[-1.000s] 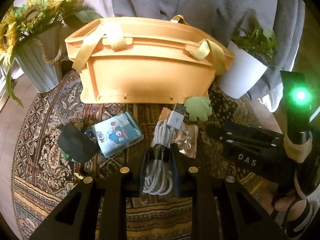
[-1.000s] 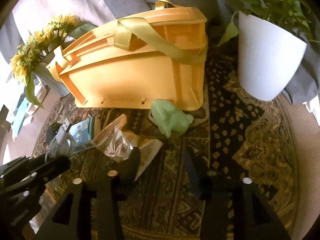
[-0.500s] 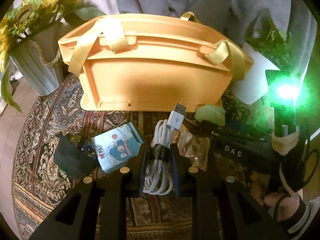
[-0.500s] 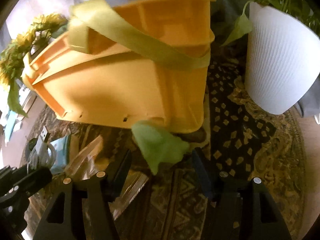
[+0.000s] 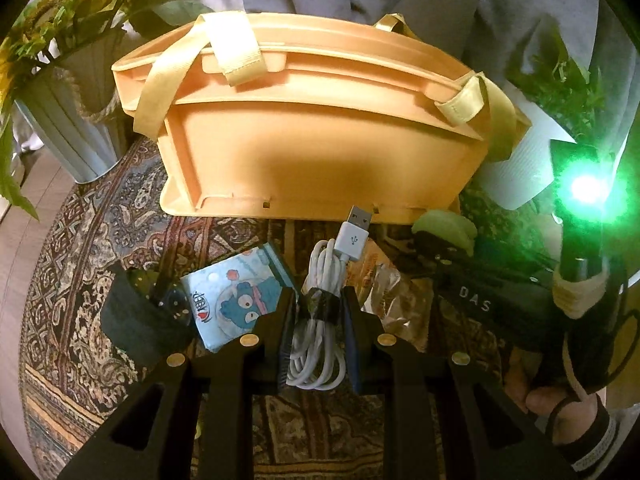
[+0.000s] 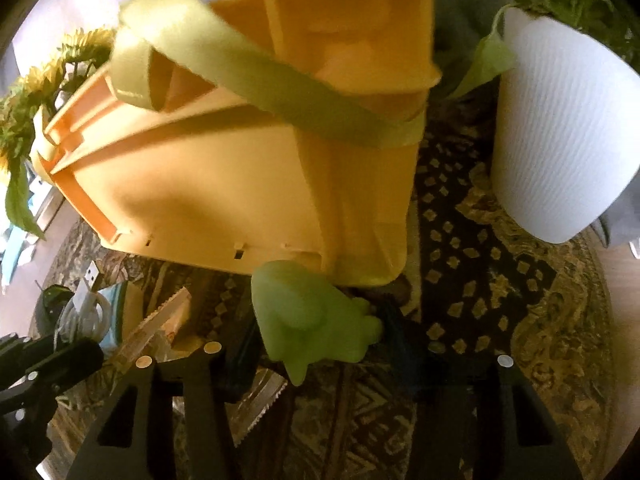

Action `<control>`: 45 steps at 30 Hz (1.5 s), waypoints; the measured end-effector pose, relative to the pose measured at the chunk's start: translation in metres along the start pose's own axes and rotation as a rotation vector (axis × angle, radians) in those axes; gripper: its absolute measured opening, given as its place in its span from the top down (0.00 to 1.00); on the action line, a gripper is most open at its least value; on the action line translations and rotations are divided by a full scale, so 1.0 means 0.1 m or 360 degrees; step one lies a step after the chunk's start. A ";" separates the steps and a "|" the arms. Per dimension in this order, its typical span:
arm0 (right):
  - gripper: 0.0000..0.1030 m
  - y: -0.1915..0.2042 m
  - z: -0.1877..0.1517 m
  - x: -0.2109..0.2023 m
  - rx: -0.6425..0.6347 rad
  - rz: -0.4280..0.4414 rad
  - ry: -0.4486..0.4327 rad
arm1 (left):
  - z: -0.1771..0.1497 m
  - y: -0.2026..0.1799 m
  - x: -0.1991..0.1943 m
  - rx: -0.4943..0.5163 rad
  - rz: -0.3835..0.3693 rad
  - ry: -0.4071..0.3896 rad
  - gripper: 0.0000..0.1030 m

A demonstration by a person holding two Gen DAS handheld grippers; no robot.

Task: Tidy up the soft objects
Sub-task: 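Lift the cable and frog plush and carry them over the crate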

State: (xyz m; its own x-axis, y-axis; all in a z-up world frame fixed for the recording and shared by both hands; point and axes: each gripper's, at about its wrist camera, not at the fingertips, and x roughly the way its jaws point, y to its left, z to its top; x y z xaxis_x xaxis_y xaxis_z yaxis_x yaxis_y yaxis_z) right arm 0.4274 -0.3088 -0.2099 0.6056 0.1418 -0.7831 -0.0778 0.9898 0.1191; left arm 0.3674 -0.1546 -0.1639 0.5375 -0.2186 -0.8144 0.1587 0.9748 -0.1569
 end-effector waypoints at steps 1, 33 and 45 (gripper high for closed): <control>0.47 0.01 -0.01 -0.03 0.0005 -0.0001 -0.0006 | 0.00 0.00 -0.02 -0.0007 -0.0011 -0.0004 0.77; 0.47 0.52 0.54 -1.91 -0.0036 0.0138 -0.0587 | 0.83 0.08 -1.27 0.0080 -0.0178 -0.0506 0.77; 0.47 0.51 1.13 -1.77 0.0002 0.0168 -0.0558 | 1.45 0.09 -1.19 0.0172 -0.0171 -0.0465 0.77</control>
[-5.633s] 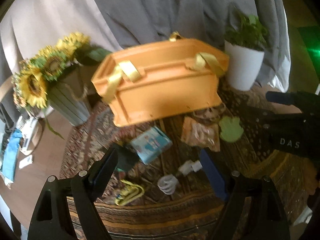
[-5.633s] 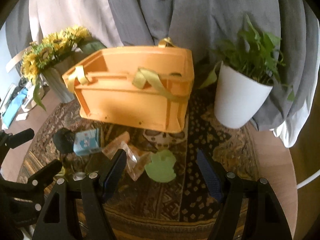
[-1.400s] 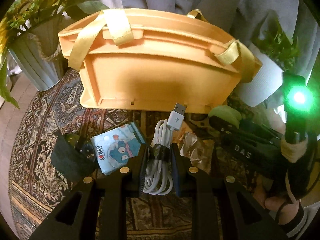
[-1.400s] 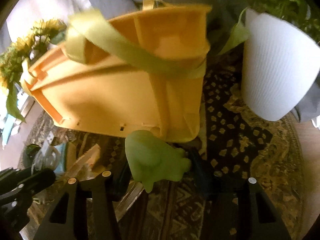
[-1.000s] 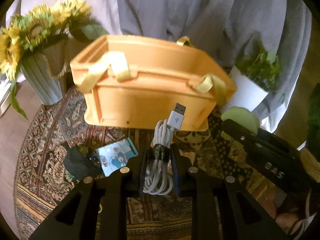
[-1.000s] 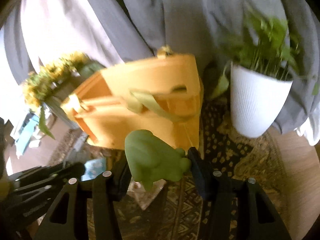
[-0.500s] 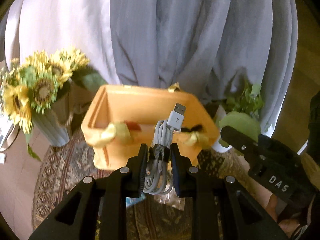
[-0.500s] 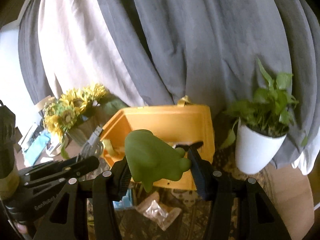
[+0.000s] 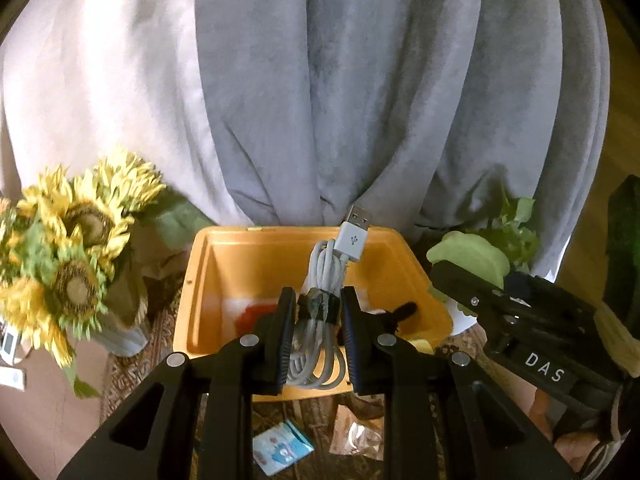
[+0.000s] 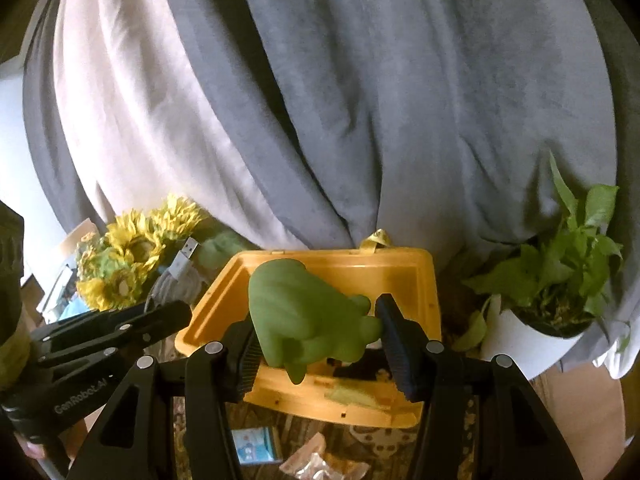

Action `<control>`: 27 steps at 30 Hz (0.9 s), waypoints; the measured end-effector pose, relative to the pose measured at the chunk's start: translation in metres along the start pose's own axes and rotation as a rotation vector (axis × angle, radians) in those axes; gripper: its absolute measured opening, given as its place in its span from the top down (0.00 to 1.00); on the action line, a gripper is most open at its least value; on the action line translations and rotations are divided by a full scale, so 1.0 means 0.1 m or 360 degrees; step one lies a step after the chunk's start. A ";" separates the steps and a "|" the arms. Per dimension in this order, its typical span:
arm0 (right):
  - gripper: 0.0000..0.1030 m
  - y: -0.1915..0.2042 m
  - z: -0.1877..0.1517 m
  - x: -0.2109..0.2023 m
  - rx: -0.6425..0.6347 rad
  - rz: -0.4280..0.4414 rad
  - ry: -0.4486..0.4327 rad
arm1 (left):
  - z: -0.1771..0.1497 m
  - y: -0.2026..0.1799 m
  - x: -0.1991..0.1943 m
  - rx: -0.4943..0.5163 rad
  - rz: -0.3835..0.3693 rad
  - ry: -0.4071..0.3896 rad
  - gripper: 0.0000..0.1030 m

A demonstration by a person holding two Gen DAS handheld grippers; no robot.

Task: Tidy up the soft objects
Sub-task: 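Lift the cable and frog plush and carry them over the crate, then open both tools to drop the cable and frog into the crate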

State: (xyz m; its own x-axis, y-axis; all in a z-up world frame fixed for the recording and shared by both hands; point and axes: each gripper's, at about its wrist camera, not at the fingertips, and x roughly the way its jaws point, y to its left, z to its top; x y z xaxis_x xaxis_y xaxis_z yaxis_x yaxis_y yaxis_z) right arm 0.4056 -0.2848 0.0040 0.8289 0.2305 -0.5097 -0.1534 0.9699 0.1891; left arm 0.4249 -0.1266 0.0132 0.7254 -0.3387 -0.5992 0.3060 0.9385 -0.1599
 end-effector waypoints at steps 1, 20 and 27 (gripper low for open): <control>0.47 -0.01 0.04 0.04 0.0007 0.0003 0.0009 | 0.04 0.00 0.05 0.0004 -0.0001 0.0012 0.77; 0.46 -0.28 0.22 1.10 0.0154 0.0017 0.0394 | 0.31 0.24 1.04 0.0002 0.0013 0.0378 0.77; 0.40 -0.39 0.15 1.47 0.0160 -0.0084 0.0549 | 0.24 0.34 1.23 -0.0037 0.0102 0.0436 0.58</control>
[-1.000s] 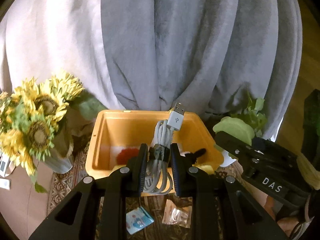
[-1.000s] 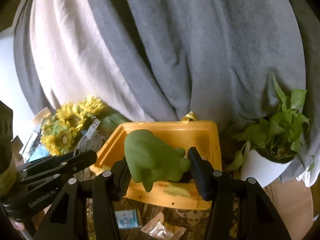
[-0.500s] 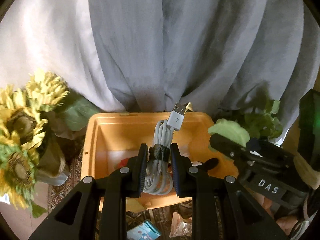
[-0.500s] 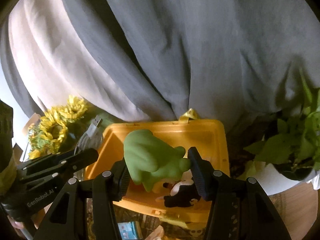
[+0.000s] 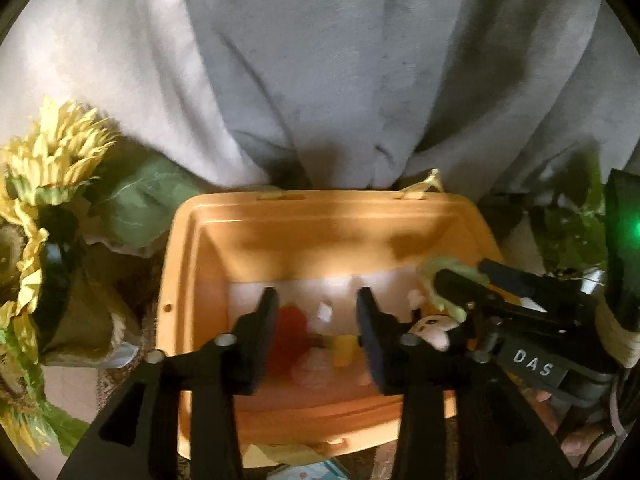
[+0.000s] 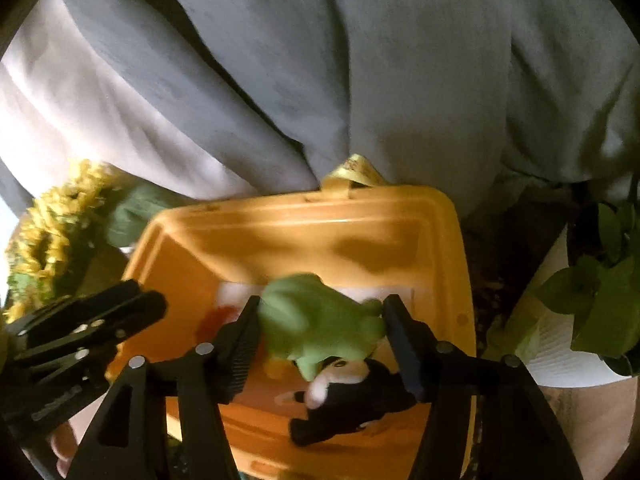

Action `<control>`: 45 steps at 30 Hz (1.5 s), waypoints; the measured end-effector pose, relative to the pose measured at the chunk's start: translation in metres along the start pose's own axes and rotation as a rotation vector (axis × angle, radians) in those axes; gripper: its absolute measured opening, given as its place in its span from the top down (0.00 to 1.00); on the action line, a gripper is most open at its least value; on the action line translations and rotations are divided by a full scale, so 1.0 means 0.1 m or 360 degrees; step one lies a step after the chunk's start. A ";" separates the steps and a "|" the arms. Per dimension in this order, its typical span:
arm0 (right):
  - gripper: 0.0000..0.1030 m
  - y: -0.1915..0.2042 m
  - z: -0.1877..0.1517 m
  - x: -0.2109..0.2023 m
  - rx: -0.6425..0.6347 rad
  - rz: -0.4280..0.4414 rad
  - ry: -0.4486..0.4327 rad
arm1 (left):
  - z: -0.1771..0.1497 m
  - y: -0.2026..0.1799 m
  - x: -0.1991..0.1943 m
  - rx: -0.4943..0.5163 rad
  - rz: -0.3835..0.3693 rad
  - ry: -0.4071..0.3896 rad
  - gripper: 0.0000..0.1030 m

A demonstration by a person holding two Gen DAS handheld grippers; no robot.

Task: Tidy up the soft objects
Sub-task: 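Open both tools to drop the cable and frog into the crate, then withdraw both tools and lower them toward the blue box and snack packet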

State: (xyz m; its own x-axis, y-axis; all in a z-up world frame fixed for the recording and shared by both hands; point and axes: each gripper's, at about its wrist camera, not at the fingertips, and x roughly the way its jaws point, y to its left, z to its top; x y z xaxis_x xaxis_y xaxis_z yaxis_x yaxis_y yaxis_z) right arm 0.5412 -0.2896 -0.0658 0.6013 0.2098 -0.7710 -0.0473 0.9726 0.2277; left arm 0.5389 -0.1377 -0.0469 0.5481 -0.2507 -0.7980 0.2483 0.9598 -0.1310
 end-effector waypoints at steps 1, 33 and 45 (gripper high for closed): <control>0.40 -0.01 0.00 0.02 0.0004 -0.0020 0.0005 | -0.03 0.00 -0.02 0.0009 0.0032 -0.0013 0.57; 0.36 0.43 -0.77 -1.13 -0.0274 -0.0022 -0.0232 | -1.09 -0.12 -1.21 0.0049 0.0319 -0.0308 0.18; 0.28 0.48 -1.18 -0.85 -0.0447 -0.0040 0.0093 | -1.49 -0.19 -1.00 0.0280 0.0378 -0.0150 0.18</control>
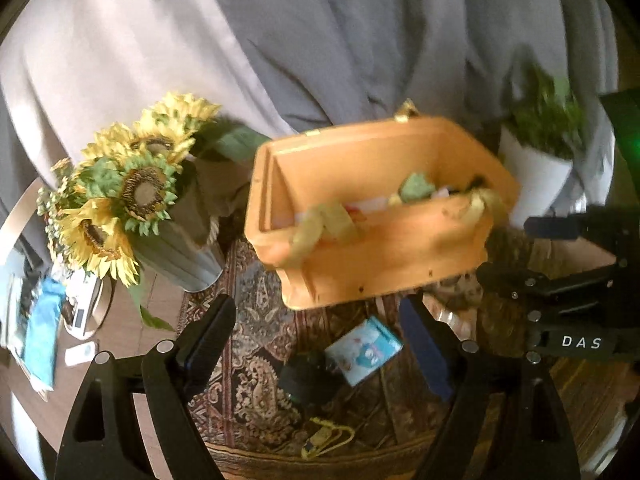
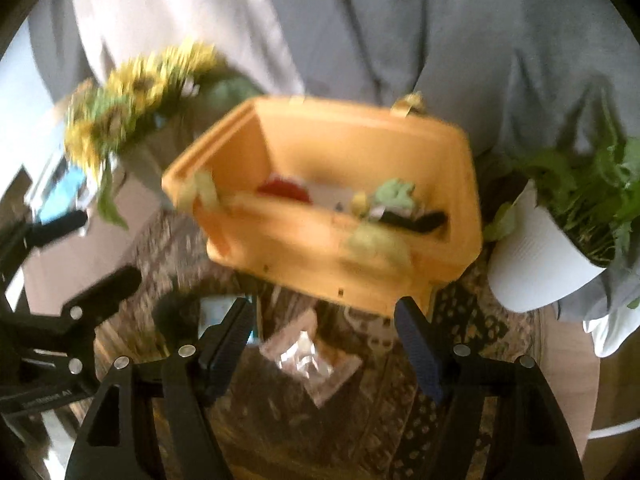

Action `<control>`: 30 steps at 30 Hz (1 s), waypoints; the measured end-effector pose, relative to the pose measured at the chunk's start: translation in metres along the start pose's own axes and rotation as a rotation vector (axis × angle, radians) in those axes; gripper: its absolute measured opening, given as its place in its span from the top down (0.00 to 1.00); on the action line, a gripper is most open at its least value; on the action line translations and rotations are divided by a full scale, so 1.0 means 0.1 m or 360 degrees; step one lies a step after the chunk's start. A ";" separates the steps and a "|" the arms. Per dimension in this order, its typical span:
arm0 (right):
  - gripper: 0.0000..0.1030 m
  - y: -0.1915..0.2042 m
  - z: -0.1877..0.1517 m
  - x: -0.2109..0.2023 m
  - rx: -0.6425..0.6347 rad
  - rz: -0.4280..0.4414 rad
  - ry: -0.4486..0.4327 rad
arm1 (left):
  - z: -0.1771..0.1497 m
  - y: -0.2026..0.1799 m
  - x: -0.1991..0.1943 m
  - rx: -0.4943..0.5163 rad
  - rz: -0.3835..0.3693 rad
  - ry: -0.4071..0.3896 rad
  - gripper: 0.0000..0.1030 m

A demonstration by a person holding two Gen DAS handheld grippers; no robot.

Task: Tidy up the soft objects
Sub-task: 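Withdraw both tools and lower them toward the blue box and snack packet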

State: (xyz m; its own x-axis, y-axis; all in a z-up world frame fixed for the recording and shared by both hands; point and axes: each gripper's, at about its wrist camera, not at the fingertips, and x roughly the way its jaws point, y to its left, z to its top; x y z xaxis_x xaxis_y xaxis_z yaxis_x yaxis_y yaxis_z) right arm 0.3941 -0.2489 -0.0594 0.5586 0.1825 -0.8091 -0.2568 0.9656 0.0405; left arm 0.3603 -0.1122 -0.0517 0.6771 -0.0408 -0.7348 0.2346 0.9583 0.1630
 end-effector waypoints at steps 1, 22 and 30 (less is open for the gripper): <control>0.28 0.02 -0.04 0.04 -0.0029 0.0001 0.0036 | -0.04 -0.04 0.03 0.0051 -0.0001 0.0019 0.18; 0.29 0.27 -0.44 0.93 -0.0402 0.0069 0.0667 | -0.28 -0.33 0.88 0.0567 -0.0274 0.0482 0.18; 0.29 0.26 -0.51 1.26 -0.0420 0.0078 0.0808 | -0.33 -0.38 1.22 0.0614 -0.0346 0.0611 0.18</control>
State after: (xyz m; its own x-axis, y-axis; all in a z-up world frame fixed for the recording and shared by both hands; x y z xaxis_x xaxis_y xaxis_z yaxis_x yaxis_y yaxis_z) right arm 0.4174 -0.2102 -0.1907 0.1089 0.0511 -0.9927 -0.4974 0.8675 -0.0099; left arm 0.4114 -0.1439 -0.1694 0.3006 -0.0509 -0.9524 0.6256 0.7643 0.1566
